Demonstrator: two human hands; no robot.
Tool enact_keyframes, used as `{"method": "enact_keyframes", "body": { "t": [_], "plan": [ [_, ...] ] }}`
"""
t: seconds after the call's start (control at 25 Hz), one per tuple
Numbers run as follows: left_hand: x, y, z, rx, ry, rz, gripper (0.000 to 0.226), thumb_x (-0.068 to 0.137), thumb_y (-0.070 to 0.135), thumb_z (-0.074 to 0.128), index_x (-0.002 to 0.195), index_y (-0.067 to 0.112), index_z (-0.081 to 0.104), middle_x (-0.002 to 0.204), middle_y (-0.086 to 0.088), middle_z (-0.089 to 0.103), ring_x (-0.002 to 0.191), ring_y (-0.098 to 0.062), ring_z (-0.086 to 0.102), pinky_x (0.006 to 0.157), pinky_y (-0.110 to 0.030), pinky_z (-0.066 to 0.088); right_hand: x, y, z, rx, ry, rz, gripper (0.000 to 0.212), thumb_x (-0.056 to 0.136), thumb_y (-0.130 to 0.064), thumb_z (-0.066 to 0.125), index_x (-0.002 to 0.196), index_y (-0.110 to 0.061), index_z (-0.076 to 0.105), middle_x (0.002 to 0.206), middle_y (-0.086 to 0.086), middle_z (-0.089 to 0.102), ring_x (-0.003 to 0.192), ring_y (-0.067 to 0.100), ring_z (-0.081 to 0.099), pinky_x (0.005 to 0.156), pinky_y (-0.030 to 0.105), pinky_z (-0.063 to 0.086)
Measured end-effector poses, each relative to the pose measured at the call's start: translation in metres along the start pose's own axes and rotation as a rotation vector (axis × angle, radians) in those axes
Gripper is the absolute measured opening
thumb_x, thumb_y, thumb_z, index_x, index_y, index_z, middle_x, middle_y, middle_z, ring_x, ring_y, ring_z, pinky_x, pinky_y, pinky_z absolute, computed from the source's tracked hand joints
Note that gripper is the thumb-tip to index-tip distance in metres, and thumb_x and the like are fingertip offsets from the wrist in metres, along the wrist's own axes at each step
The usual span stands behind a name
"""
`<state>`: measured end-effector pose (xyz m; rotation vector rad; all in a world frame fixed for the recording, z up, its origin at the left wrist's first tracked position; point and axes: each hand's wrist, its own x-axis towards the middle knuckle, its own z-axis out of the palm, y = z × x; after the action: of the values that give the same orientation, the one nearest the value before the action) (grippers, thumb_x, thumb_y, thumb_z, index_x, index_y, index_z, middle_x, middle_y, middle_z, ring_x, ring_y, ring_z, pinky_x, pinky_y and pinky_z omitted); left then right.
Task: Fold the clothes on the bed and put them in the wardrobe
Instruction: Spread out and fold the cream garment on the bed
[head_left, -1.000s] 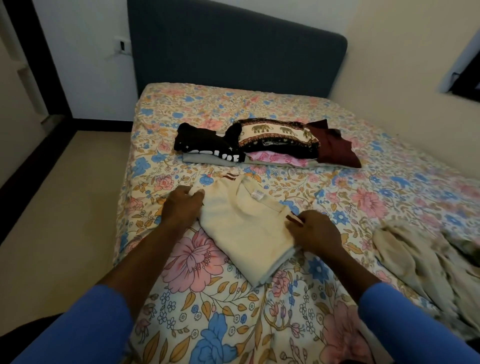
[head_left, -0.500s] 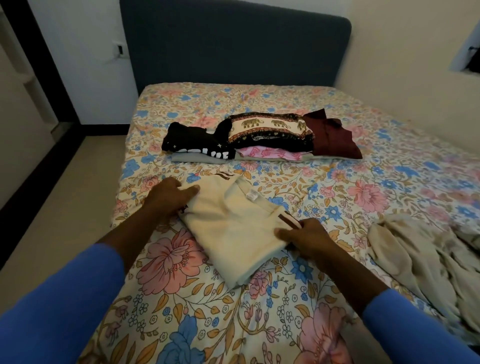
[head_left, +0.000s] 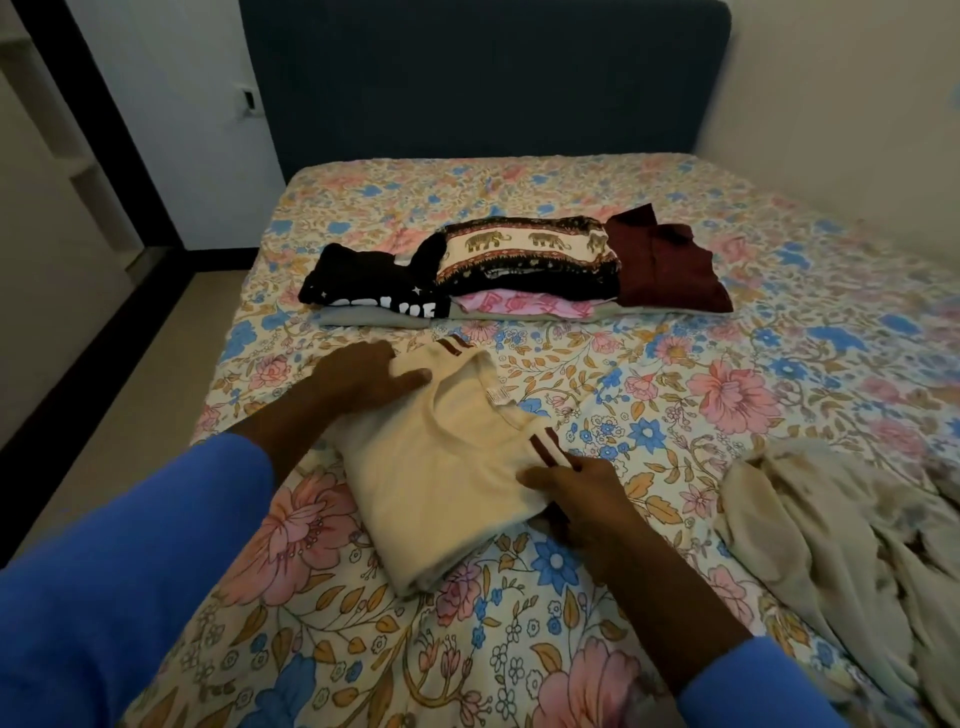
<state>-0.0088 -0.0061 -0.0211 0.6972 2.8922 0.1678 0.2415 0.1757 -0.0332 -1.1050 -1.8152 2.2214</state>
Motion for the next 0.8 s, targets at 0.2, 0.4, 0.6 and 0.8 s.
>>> {"method": "enact_keyframes", "body": {
  "t": [0.2, 0.4, 0.6, 0.8],
  "plan": [
    [-0.035, -0.056, 0.001, -0.37, -0.207, -0.091, 0.113, 0.046, 0.103, 0.062, 0.116, 0.015, 0.068, 0.118, -0.009, 0.071, 0.101, -0.023, 0.068, 0.087, -0.038, 0.057, -0.015, 0.012, 0.026, 0.28, 0.039, 0.025, 0.018, 0.085, 0.004, 0.076, 0.101, 0.002, 0.07, 0.094, 0.023, 0.076, 0.083, 0.035, 0.073, 0.078, 0.049, 0.062],
    [-0.09, -0.069, -0.012, -1.036, -0.342, -0.245, 0.052, 0.082, 0.033, 0.084, 0.12, 0.002, 0.067, 0.106, -0.019, 0.077, 0.098, -0.036, 0.075, 0.088, -0.047, 0.062, -0.02, 0.01, 0.043, 0.313, 0.033, -0.054, 0.033, 0.087, -0.015, 0.081, 0.117, -0.015, 0.068, 0.105, 0.014, 0.077, 0.096, 0.037, 0.074, 0.084, 0.061, 0.06],
    [-0.114, -0.077, 0.001, -1.237, -0.272, -0.236, 0.041, 0.087, 0.011, 0.078, 0.125, -0.001, 0.067, 0.108, -0.022, 0.076, 0.099, -0.04, 0.073, 0.088, -0.05, 0.061, -0.03, -0.002, 0.051, 0.127, 0.037, 0.035, 0.031, 0.086, 0.011, 0.069, 0.111, -0.003, 0.059, 0.107, 0.025, 0.069, 0.095, 0.043, 0.068, 0.081, 0.058, 0.059],
    [-0.082, -0.085, -0.036, -1.496, 0.12, -0.164, 0.033, 0.095, 0.002, 0.067, 0.128, 0.005, 0.066, 0.106, -0.018, 0.076, 0.083, -0.031, 0.074, 0.058, -0.035, 0.061, 0.008, -0.088, 0.085, 0.088, -0.012, -0.097, 0.034, 0.086, 0.01, 0.069, 0.118, -0.002, 0.066, 0.112, 0.023, 0.072, 0.098, 0.042, 0.069, 0.077, 0.055, 0.059]
  ]
}}
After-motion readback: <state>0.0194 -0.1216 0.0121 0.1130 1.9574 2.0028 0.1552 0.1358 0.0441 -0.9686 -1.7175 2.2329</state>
